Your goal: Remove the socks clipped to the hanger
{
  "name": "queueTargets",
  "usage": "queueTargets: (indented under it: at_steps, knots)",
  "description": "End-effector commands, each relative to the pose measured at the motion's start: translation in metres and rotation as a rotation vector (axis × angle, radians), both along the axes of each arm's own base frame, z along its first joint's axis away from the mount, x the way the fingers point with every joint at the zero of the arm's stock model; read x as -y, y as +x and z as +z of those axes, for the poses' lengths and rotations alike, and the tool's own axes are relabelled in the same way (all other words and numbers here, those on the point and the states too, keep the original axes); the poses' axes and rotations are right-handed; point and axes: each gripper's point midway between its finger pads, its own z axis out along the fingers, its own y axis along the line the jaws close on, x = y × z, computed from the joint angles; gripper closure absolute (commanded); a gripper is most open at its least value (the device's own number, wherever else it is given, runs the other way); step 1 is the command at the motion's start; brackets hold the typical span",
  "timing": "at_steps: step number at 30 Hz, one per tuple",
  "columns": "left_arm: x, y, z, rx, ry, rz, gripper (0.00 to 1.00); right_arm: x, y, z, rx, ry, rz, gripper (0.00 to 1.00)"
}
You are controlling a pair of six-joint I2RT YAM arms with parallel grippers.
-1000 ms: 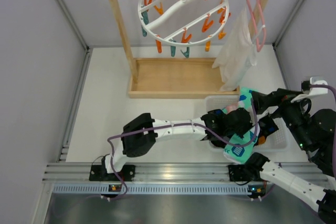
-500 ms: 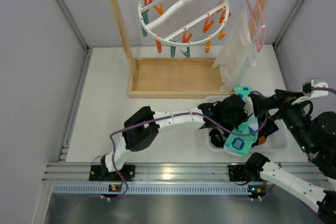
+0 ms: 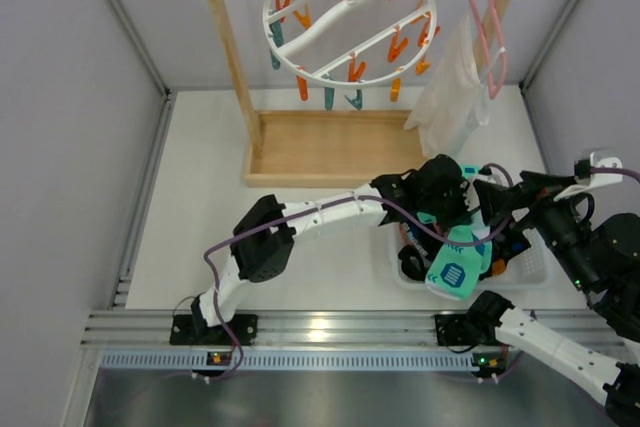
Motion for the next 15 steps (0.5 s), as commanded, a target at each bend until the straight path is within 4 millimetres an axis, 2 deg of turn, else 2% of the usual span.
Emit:
queueTargets:
  at_steps: [1, 6, 8, 11, 15]
  knots:
    - [0.005, 0.010, 0.041, 0.056, -0.068, -0.078, 1.00, 0.005, -0.005, 0.020, 0.050, 0.060, 0.001, 0.01]
    - [0.003, 0.010, 0.053, 0.083, -0.073, -0.135, 1.00, 0.011, -0.010, 0.027, 0.070, 0.080, -0.005, 0.00]
    - [0.003, 0.007, 0.048, 0.071, -0.070, -0.162, 1.00, 0.011, -0.010, 0.025, 0.067, 0.077, -0.005, 0.00]
    - [0.003, -0.003, 0.029, 0.008, -0.048, -0.197, 1.00, 0.010, -0.010, 0.022, 0.061, 0.075, -0.004, 0.01]
    - [0.001, -0.019, -0.020, -0.039, 0.042, -0.203, 1.00, 0.008, -0.008, 0.016, 0.057, 0.071, -0.002, 0.01]
